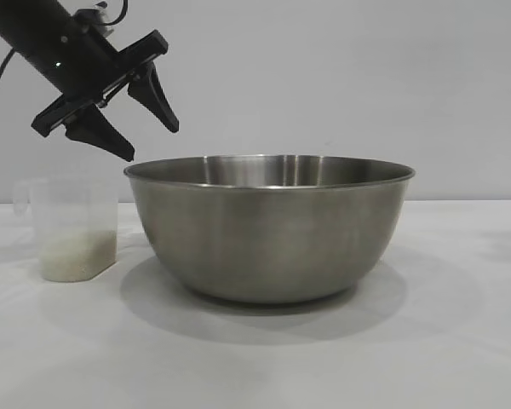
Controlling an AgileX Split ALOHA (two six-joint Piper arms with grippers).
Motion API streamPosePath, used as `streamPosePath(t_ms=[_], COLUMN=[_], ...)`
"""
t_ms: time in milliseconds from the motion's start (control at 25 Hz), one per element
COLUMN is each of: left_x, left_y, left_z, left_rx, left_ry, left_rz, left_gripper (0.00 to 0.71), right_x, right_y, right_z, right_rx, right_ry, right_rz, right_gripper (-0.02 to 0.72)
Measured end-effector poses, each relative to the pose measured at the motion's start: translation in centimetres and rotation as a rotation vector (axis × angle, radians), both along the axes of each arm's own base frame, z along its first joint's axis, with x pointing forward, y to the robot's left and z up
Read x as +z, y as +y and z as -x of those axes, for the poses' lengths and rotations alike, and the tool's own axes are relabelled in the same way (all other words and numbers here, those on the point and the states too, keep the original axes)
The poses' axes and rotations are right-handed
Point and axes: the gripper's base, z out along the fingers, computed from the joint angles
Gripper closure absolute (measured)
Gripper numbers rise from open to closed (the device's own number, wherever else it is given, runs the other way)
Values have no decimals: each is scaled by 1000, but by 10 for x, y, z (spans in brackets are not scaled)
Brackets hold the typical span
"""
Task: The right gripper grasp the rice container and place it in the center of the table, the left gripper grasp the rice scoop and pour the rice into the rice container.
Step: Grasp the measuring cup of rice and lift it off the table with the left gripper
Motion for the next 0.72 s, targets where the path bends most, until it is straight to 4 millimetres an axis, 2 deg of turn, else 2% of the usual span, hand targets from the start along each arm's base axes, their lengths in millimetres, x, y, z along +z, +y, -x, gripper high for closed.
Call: streamPosePath(t_ms=[120, 280, 520, 720], left_x=[0, 0, 0, 0], left_y=[0, 1, 1, 1], left_z=[0, -1, -1, -1], left_rx=[0, 7, 16, 17], left_ry=[0, -4, -9, -11], left_rz=[0, -4, -9, -10], left_gripper=[233, 233, 233, 233], right_x=[-3, -18, -61, -105], right_y=[0, 1, 3, 5], right_z=[39, 90, 155, 195], right_rx=[0, 1, 5, 8], right_ry=[-21, -40, -51, -88], right_rz=[0, 0, -14, -42], right_gripper=[162, 162, 162, 162])
